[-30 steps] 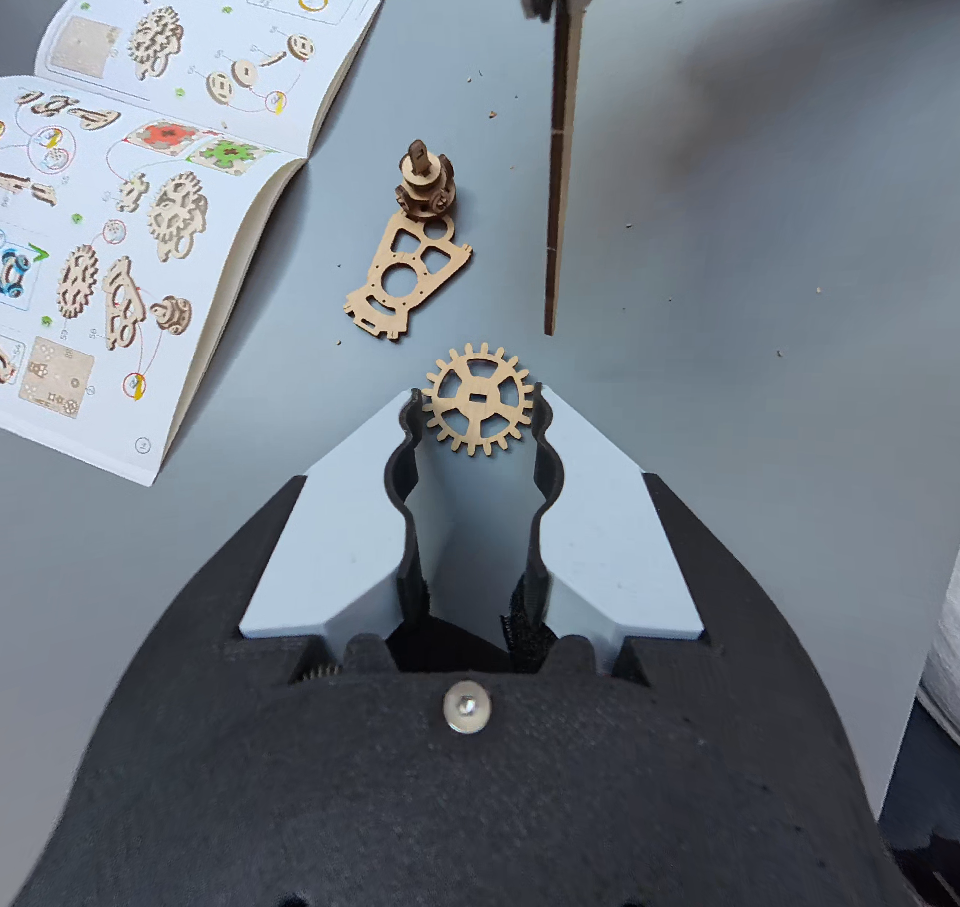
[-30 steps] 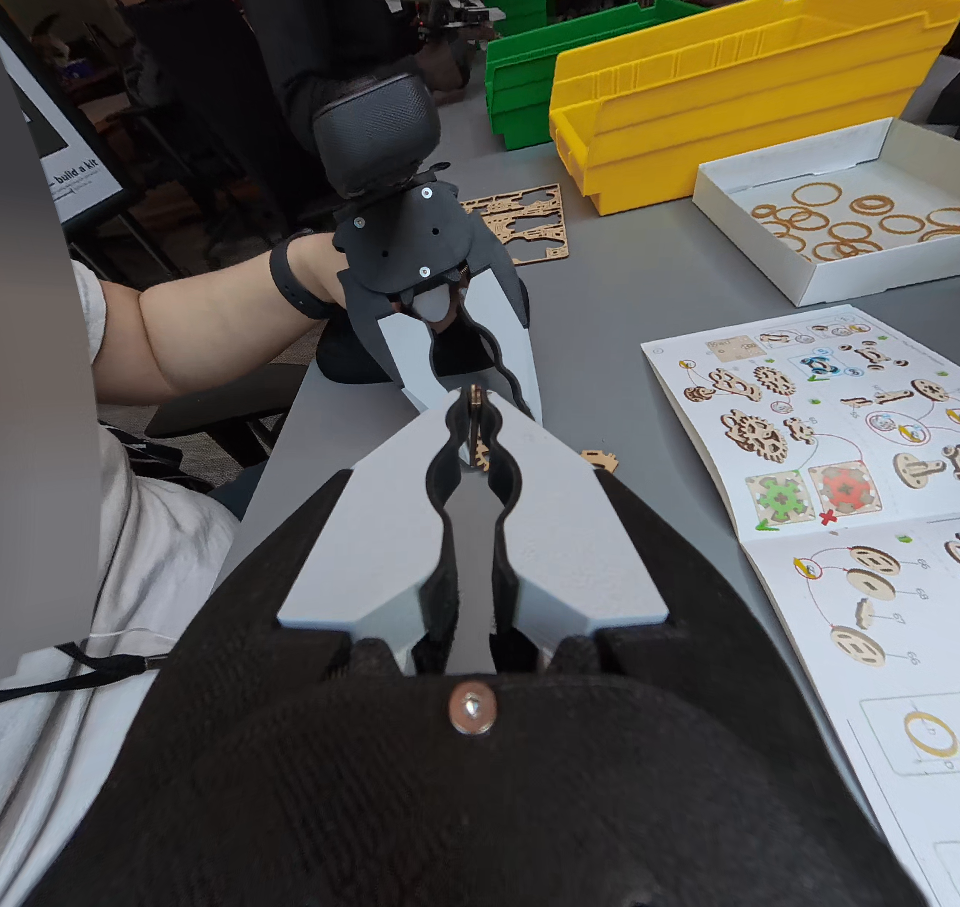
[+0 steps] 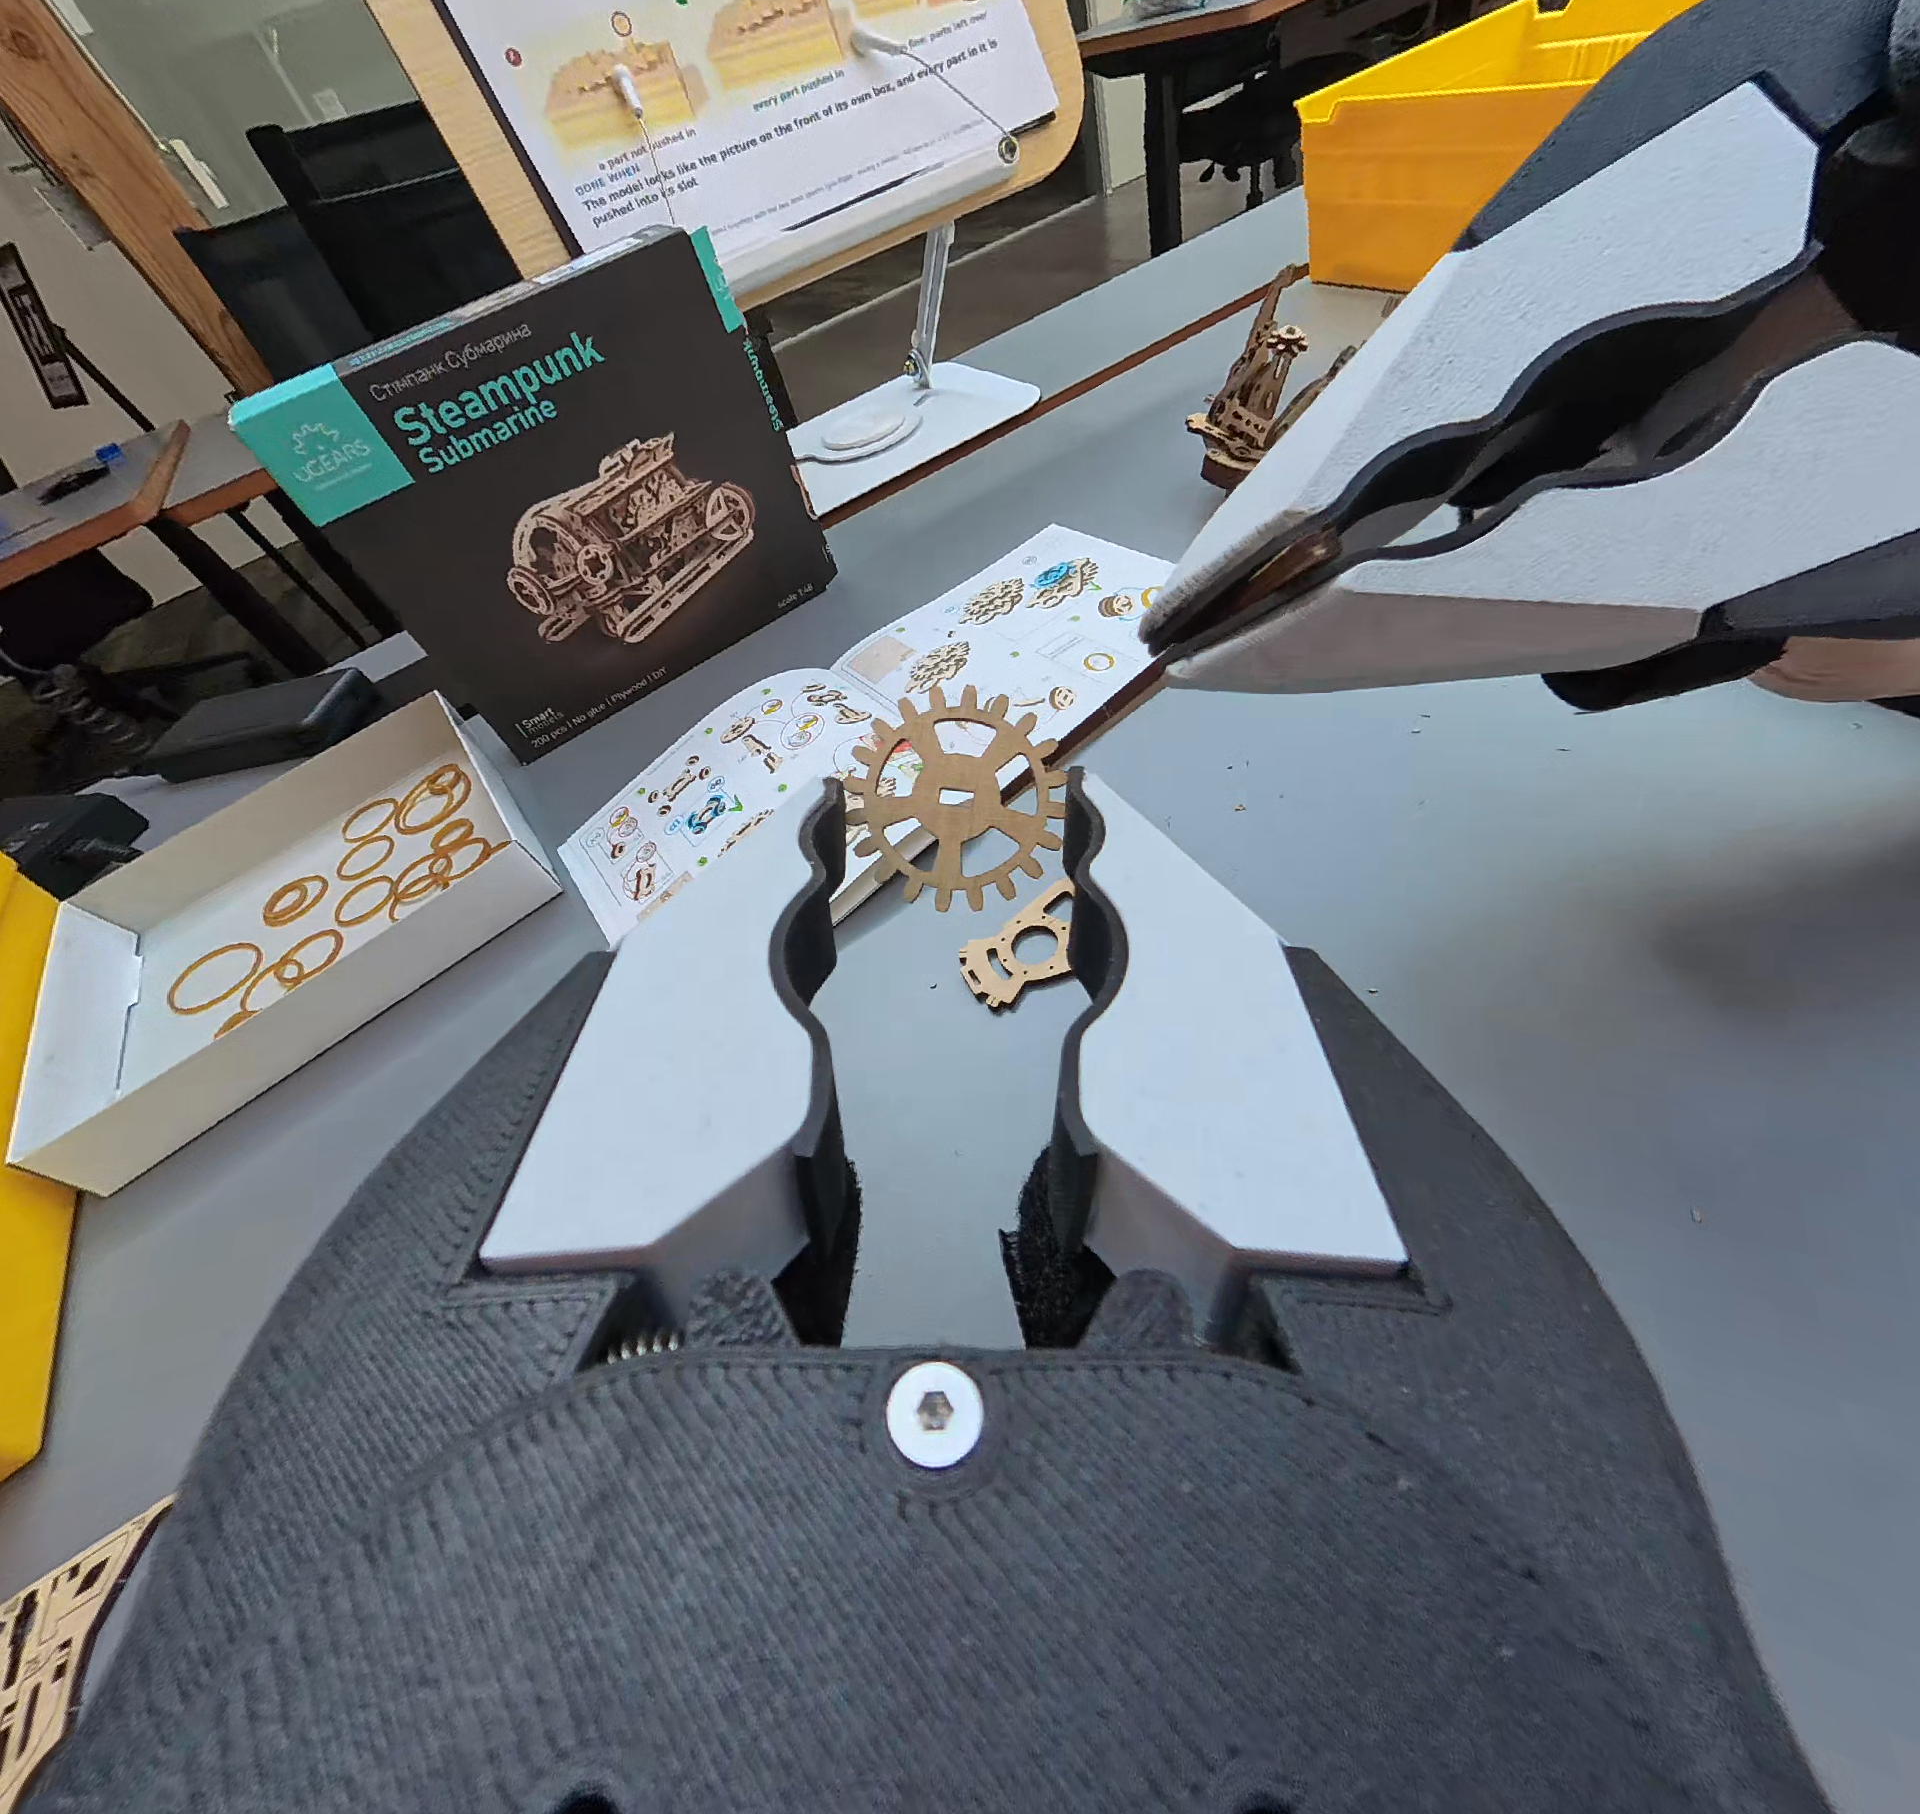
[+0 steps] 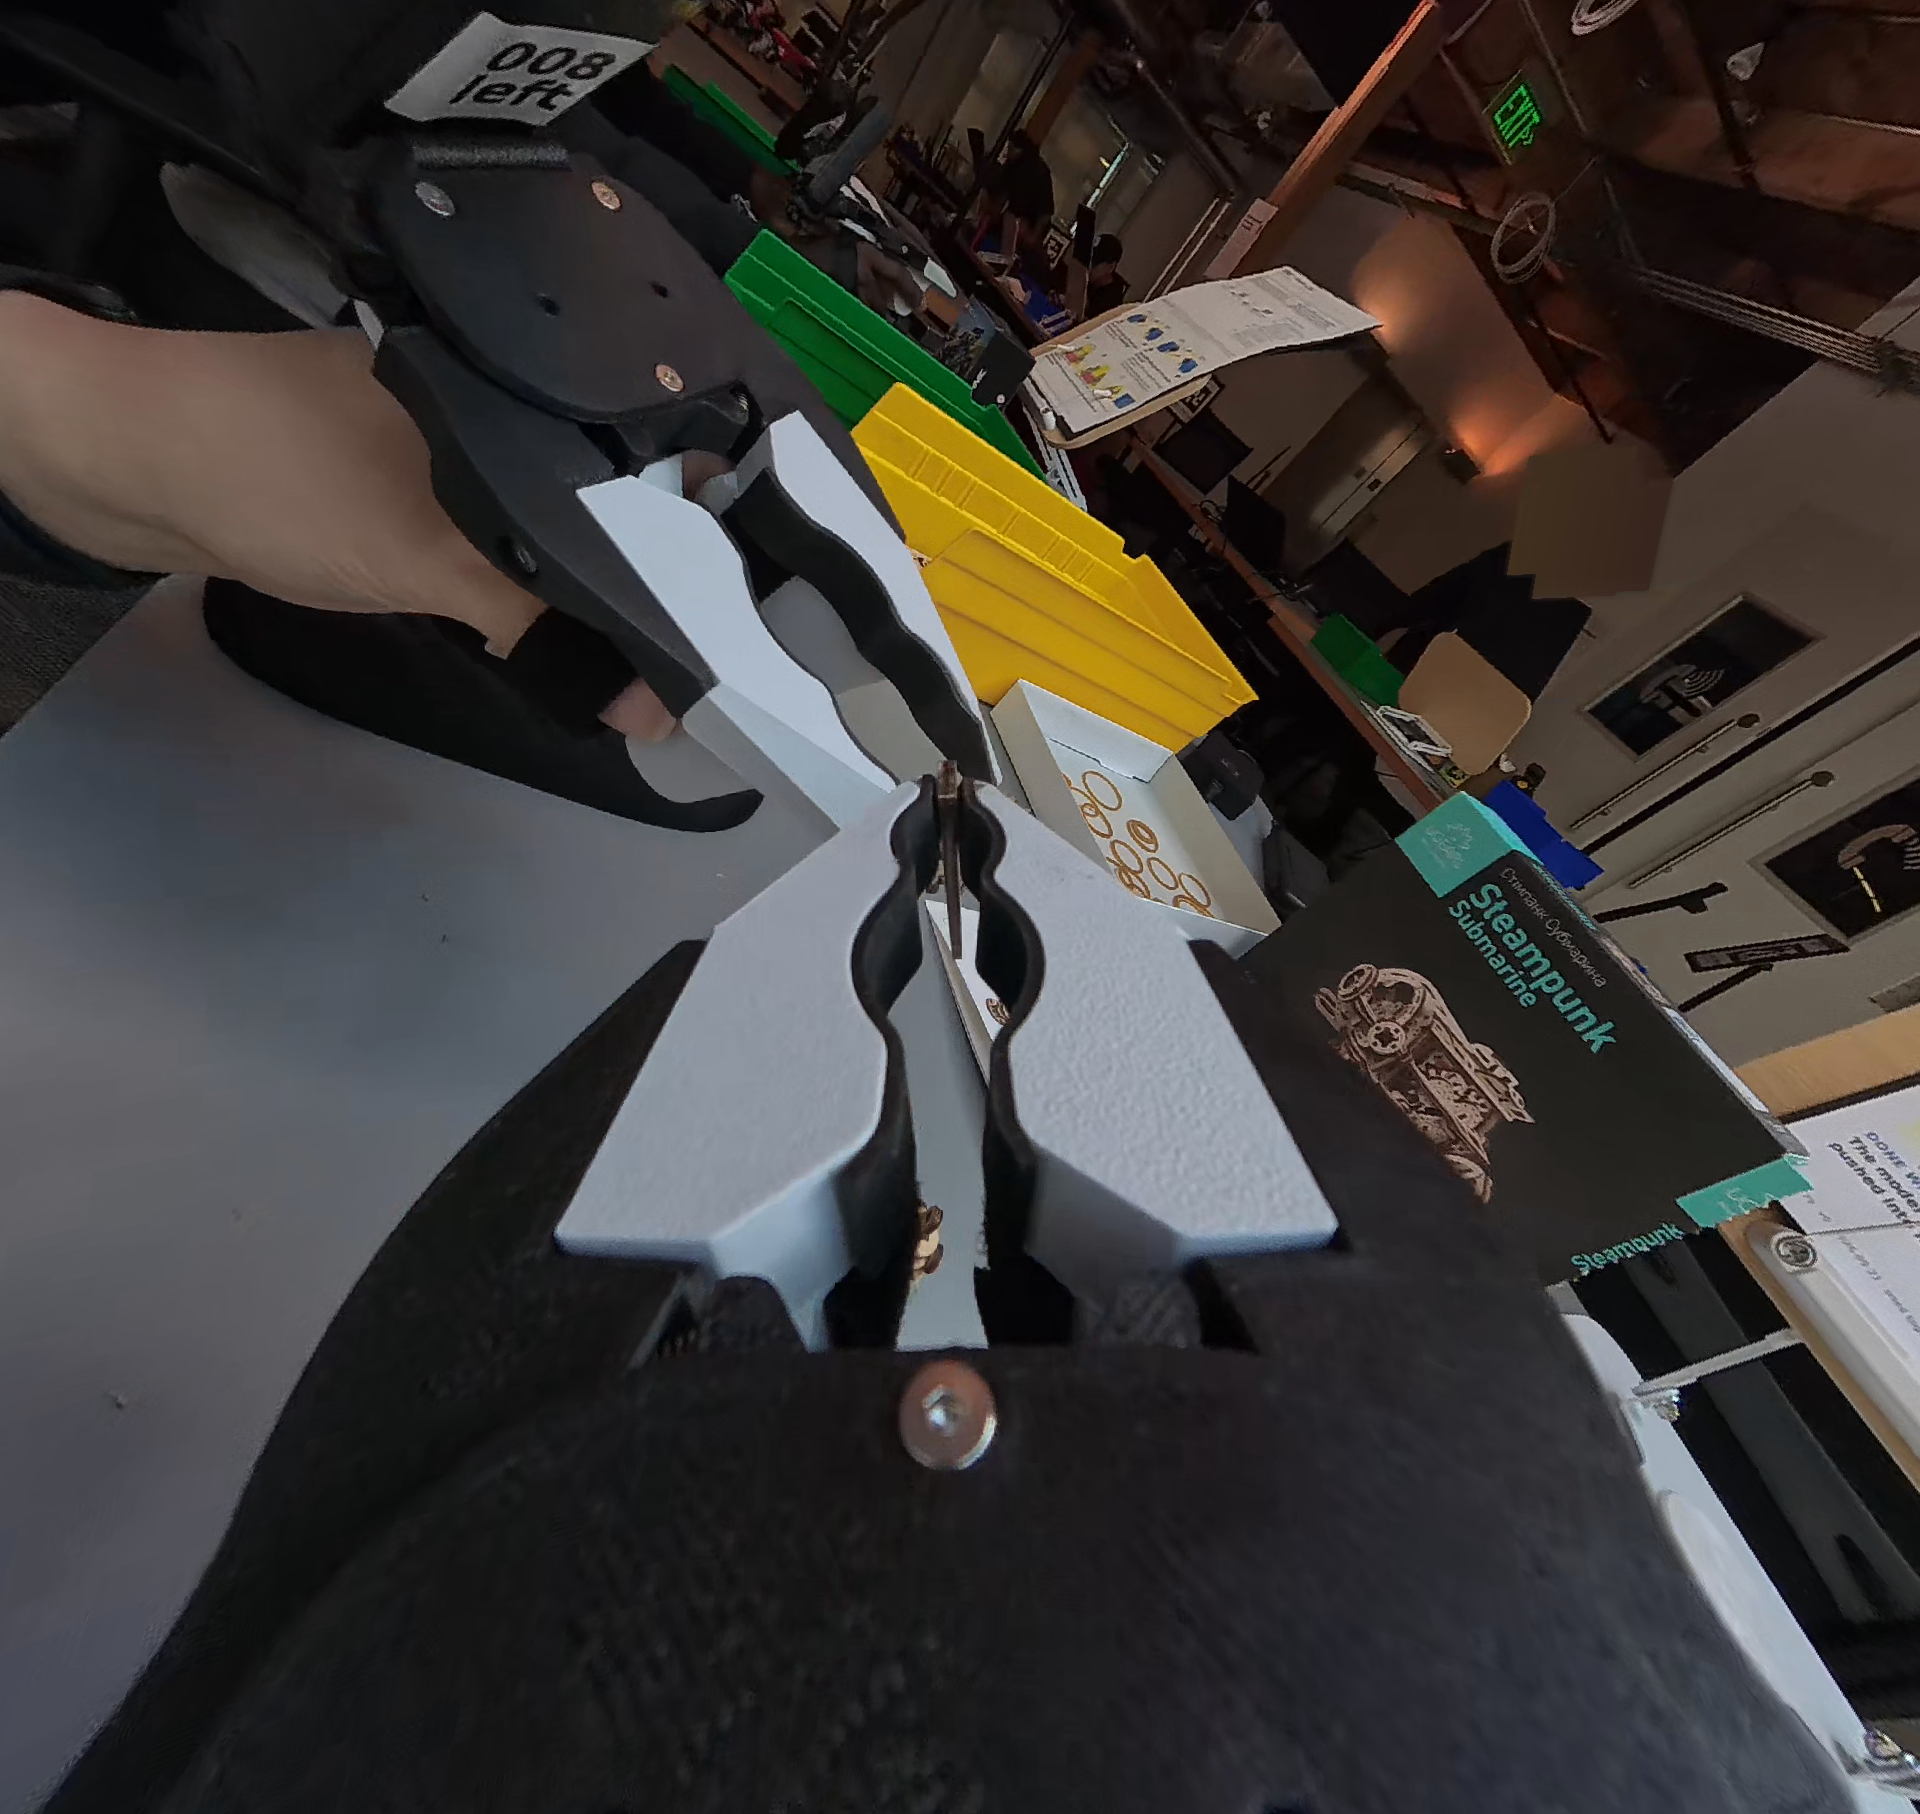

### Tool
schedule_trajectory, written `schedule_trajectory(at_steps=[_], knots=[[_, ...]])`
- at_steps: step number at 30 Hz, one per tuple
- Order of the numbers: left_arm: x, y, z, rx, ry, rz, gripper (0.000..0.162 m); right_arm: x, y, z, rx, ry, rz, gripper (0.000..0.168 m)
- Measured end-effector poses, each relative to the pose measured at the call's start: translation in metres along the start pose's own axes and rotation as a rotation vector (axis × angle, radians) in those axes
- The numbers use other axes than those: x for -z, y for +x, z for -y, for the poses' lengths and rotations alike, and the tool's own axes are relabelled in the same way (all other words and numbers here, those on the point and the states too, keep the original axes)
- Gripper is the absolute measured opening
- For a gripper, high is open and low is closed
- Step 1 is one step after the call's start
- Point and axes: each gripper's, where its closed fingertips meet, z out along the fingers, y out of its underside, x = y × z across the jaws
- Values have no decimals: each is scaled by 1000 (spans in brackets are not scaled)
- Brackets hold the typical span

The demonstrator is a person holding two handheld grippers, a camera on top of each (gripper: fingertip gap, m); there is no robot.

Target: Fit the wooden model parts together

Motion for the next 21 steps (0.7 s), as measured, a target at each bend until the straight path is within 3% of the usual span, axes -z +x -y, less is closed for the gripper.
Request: schedule_trajectory(at_steps=[5, 18, 21], knots=[[-5, -4, -3, -50, -40, 79, 40, -3, 0, -1, -11, -15, -23, 1], [-6, 2, 13, 18, 49, 55, 40, 7, 18, 15, -166, 88, -51, 1], [-14, -3, 5, 0, -16, 95, 39, 2, 11, 7, -53, 34, -58, 1]])
